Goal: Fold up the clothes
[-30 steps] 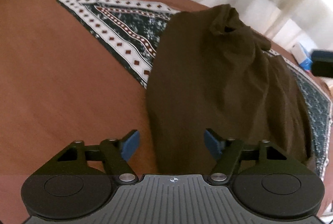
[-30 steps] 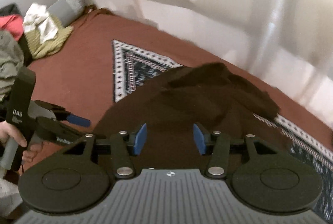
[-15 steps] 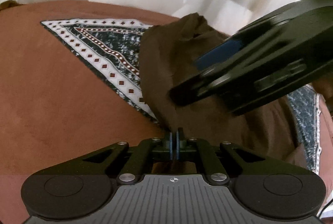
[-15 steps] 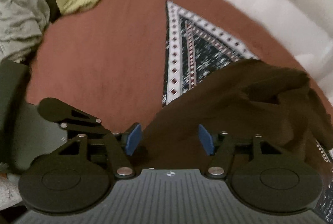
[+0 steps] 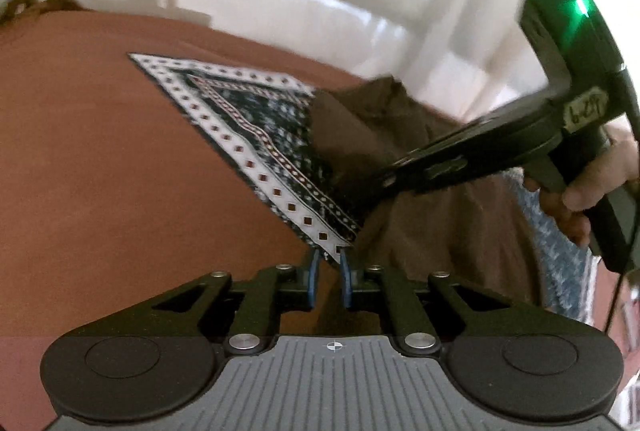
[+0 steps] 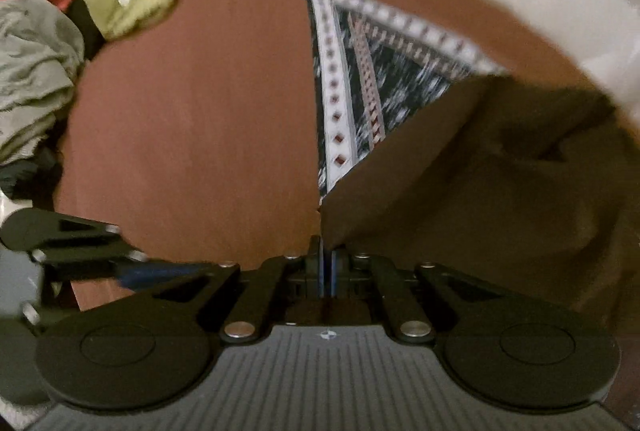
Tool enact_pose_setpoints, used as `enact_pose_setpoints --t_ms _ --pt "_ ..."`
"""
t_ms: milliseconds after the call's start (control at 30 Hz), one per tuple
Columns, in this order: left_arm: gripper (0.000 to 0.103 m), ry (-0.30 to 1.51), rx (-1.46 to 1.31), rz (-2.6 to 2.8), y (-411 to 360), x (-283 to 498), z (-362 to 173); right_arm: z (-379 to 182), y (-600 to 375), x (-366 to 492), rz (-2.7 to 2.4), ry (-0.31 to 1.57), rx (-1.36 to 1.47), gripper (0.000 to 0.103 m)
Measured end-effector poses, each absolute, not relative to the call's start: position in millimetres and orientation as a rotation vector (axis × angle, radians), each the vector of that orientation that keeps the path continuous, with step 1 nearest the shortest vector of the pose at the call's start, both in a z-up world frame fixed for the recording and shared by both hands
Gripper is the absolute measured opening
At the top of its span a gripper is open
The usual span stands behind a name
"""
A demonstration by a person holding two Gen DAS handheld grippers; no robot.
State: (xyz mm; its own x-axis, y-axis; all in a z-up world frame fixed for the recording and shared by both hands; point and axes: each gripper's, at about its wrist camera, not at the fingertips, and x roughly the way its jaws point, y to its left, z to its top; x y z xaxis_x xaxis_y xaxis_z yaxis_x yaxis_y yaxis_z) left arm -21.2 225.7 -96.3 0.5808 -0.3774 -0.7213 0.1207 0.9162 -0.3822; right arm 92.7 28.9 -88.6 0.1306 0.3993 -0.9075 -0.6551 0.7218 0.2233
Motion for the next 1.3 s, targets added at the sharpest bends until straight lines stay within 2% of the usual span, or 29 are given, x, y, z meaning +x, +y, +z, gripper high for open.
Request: enact_pose_setpoints --t_ms 67,267,467,600,700,767,867,1167,1200,1233,1267,1300 --pt "0.043 0.911 -0.324 -0.296 230 -39 -85 -70 13 91 0.772 1.172 -0.218 0.004" --pt "0.059 0.942 -0.305 -0.272 205 -103 -71 -26 -30 85 0.751 1.050 -0.136 0.004" --pt "0.060 1.023 -0.465 -0.253 148 -134 -111 -3 -64 80 0.769 0.978 -0.069 0.004" --pt "0.060 1.016 -0.686 -0.211 115 -128 -142 9 -86 71 0.791 0.939 -0.059 0.004" --pt "0.066 0.961 -0.834 -0.171 100 -123 -153 17 -103 65 0.798 0.914 -0.060 0.004" --pt "0.074 0.922 -0.909 -0.158 94 -120 -158 22 -115 62 0.793 0.899 -0.056 0.004" --pt "0.076 0.871 -1.005 -0.127 88 -115 -163 28 -131 58 0.784 0.883 -0.048 0.004" --pt "0.076 0.882 -1.006 -0.141 70 -88 -169 42 -153 46 0.784 0.837 -0.057 0.004" --pt "0.075 0.882 -0.995 -0.152 69 -84 -169 44 -155 45 0.783 0.831 -0.058 0.004" --pt "0.060 0.882 -0.985 -0.163 69 -80 -169 45 -156 44 0.778 0.823 -0.059 0.004" --pt "0.019 0.882 -0.975 -0.174 68 -75 -169 47 -157 44 0.776 0.817 -0.057 0.004" --pt "0.010 0.882 -0.964 -0.185 67 -71 -169 50 -160 44 0.771 0.810 -0.053 0.004"
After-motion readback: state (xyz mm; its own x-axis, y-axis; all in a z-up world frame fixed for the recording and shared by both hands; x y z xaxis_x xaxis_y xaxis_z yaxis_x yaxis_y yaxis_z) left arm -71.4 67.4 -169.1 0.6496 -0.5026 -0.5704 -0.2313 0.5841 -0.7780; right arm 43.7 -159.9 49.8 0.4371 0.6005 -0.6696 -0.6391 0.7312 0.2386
